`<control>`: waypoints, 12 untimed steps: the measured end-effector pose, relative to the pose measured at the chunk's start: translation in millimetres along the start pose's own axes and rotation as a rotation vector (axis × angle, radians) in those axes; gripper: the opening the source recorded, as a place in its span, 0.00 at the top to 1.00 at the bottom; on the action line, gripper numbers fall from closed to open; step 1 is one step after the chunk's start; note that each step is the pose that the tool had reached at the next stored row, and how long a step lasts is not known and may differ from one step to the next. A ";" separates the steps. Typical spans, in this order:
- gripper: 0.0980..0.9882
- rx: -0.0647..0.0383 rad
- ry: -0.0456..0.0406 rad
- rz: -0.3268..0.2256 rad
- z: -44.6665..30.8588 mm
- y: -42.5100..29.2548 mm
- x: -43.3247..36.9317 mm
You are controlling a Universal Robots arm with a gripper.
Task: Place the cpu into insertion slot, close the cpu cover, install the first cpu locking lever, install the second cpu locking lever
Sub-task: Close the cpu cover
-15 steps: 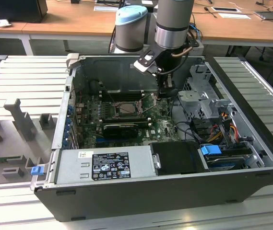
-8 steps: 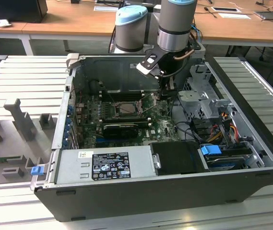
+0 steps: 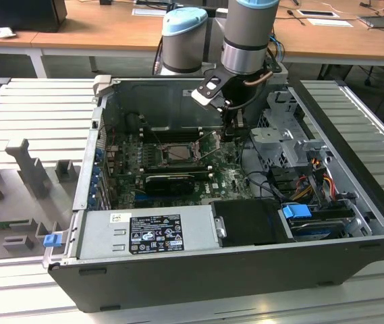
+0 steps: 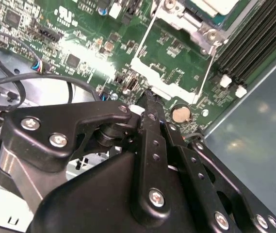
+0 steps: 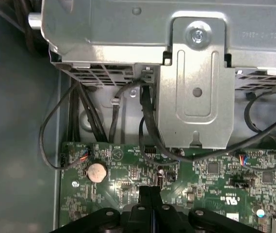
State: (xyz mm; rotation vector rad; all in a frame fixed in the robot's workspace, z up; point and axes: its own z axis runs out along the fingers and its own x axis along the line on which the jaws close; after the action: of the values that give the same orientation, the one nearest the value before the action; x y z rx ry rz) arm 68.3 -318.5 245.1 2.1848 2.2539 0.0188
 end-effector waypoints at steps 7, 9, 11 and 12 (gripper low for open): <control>0.99 0.017 0.0006 0.000 -1.9 -6.3 0.2; 0.99 0.017 0.0006 0.000 -1.9 -8.4 0.2; 0.99 0.017 0.0006 0.000 -1.9 -9.7 0.3; 0.99 0.017 0.0006 0.000 -1.9 -10.1 0.3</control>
State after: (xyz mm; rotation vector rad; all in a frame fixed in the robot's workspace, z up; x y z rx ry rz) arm 58.2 -318.5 246.9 2.1937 2.2628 0.0000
